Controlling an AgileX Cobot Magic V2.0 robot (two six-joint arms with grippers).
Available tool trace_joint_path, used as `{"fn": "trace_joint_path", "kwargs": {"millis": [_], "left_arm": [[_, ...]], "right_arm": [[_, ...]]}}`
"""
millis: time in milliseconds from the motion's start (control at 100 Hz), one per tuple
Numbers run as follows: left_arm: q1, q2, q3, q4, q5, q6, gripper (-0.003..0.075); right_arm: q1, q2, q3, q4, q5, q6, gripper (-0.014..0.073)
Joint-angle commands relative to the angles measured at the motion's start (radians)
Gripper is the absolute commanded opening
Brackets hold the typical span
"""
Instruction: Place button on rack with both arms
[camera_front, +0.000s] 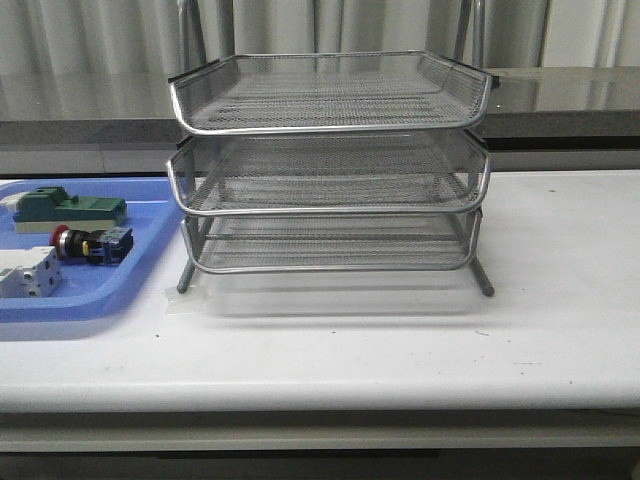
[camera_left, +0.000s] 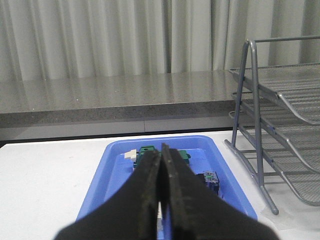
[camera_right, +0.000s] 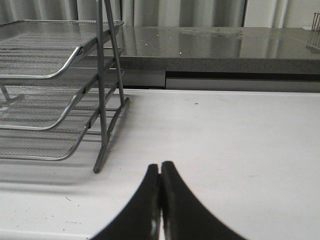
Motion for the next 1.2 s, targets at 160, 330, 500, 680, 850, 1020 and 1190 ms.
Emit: {"fn": "trace_joint_path", "kwargs": {"millis": [160, 330, 500, 680, 850, 1020, 1190], "left_arm": [[0.003, -0.032, 0.032, -0.009, -0.067, -0.009, -0.0020], [0.003, -0.032, 0.032, -0.009, -0.067, -0.009, -0.0020], [0.003, -0.032, 0.032, -0.009, -0.067, -0.009, -0.0020], [0.003, -0.032, 0.032, -0.009, -0.067, -0.009, -0.0020], [0.003, -0.032, 0.032, -0.009, -0.067, -0.009, -0.0020], [0.003, -0.032, 0.032, -0.009, -0.067, -0.009, -0.0020], [0.003, -0.032, 0.032, -0.009, -0.067, -0.009, -0.0020]], "right_arm": [[-0.007, -0.016, 0.001, -0.013, -0.082, 0.002, -0.0057], [-0.007, -0.016, 0.001, -0.013, -0.082, 0.002, -0.0057], [-0.007, -0.016, 0.001, -0.013, -0.082, 0.002, -0.0057], [-0.007, -0.016, 0.001, -0.013, -0.082, 0.002, -0.0057], [-0.007, -0.016, 0.000, -0.012, -0.136, 0.002, -0.0057], [-0.007, -0.015, -0.056, 0.026, -0.078, 0.002, -0.0057], [-0.007, 0.038, -0.206, 0.109, 0.073, 0.002, -0.0057]]}}
